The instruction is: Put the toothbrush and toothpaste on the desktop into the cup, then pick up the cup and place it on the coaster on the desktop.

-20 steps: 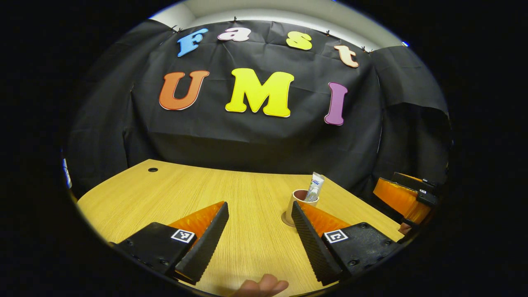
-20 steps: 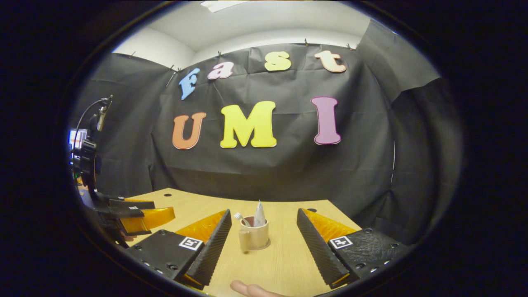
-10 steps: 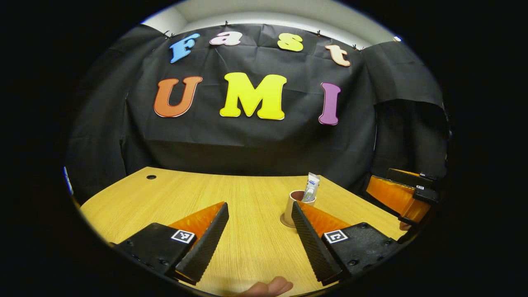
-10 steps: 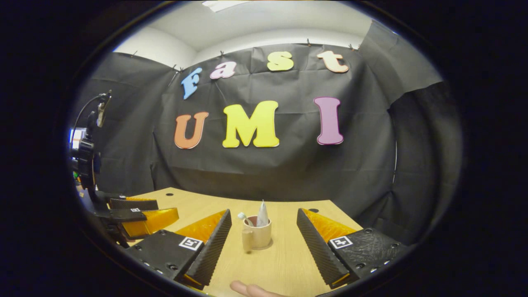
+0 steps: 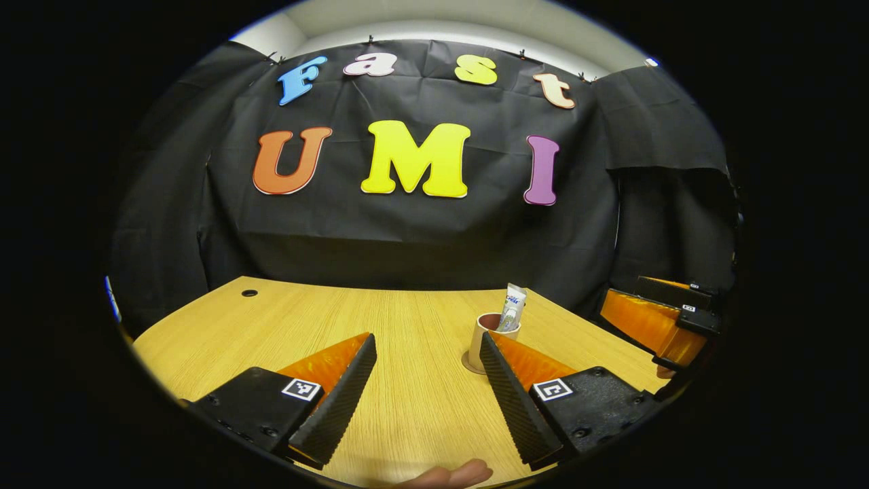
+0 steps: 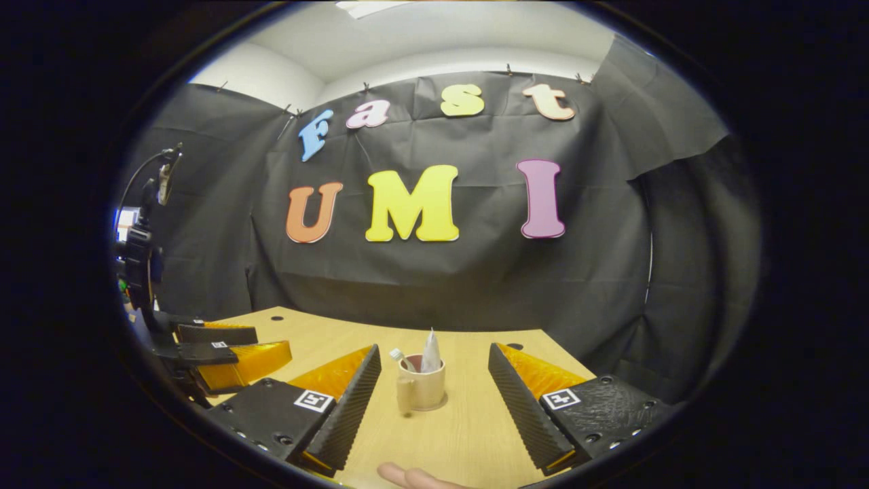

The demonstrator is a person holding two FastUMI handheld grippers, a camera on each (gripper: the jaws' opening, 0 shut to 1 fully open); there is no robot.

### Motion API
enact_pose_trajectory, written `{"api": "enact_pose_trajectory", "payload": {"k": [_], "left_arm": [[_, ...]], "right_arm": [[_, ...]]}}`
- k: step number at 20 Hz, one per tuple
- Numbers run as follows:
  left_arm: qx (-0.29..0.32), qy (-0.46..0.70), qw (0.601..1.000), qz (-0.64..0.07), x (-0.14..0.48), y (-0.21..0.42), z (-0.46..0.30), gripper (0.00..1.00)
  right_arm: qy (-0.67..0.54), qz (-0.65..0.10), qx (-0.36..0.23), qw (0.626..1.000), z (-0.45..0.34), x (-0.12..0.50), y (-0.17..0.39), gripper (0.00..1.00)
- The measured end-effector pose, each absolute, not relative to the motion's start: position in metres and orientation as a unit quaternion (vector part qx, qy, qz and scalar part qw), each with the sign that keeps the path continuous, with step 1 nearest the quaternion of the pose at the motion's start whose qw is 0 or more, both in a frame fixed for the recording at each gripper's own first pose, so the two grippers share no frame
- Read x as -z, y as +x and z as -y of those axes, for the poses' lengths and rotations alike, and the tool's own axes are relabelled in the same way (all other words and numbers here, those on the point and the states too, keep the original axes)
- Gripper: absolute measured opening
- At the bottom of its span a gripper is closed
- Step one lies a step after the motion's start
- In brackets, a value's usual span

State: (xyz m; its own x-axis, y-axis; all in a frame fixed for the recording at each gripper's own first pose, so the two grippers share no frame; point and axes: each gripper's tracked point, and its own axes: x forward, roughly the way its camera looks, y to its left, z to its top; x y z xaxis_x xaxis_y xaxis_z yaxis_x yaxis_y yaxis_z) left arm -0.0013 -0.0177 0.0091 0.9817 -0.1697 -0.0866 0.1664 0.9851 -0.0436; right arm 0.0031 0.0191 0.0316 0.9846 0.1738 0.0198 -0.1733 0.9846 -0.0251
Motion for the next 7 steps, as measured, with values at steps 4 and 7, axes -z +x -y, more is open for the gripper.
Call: {"api": "enact_pose_trajectory", "payload": {"k": [4, 7], "left_arm": [[0.084, 0.000, 0.996, -0.037, -0.0109, -0.0011, 0.0205, 0.98], [0.081, 0.018, 0.996, -0.029, -0.0111, -0.0008, 0.0237, 0.89]], "right_arm": [[-0.016, 0.015, -0.086, 0.996, -0.0195, -0.0320, 0.0031, 0.95], [-0.016, 0.011, -0.084, 0.996, -0.0192, -0.0295, 0.0050, 0.95]]}}
